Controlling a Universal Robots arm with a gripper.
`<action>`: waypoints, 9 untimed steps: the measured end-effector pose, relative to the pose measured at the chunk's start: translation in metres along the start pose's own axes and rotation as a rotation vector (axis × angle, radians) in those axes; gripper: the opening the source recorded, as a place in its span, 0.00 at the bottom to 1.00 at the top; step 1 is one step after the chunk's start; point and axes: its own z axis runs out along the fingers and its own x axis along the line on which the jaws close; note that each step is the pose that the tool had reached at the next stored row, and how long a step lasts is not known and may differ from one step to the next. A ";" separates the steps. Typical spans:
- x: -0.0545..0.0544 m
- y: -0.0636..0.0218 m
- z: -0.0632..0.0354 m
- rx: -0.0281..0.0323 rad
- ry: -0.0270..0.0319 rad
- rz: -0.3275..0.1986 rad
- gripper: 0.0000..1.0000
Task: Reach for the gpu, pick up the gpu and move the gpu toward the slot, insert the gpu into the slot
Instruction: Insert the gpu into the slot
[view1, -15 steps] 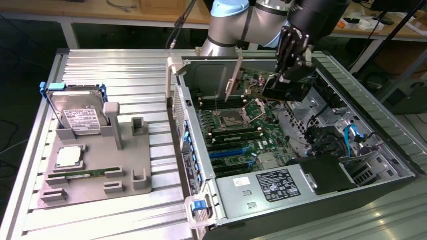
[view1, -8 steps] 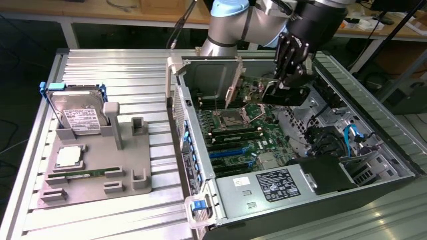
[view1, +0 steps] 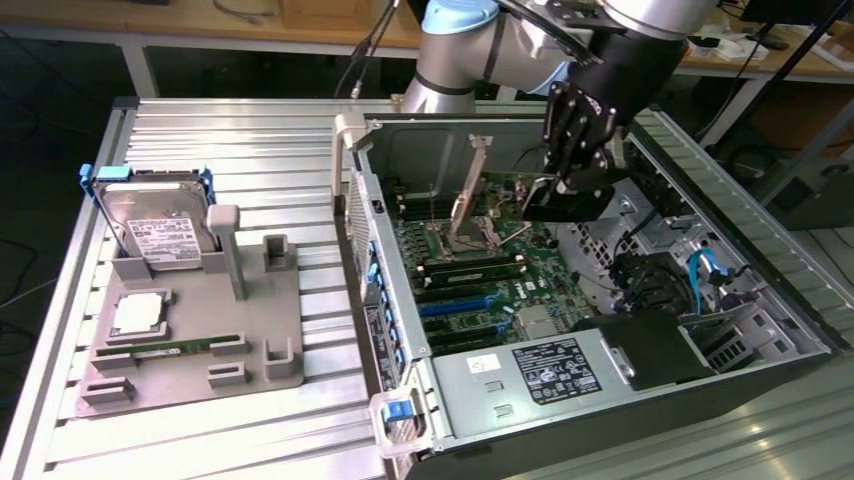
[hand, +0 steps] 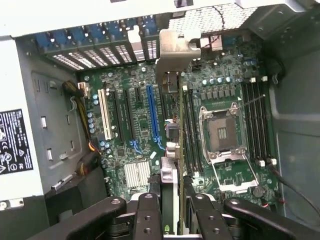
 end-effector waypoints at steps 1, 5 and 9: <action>0.000 -0.0001 0.0016 -0.0001 0.0003 -0.012 0.27; 0.002 -0.0005 0.0085 -0.0007 0.0011 -0.059 0.27; 0.004 0.0027 0.0165 0.0000 0.0016 -0.084 0.27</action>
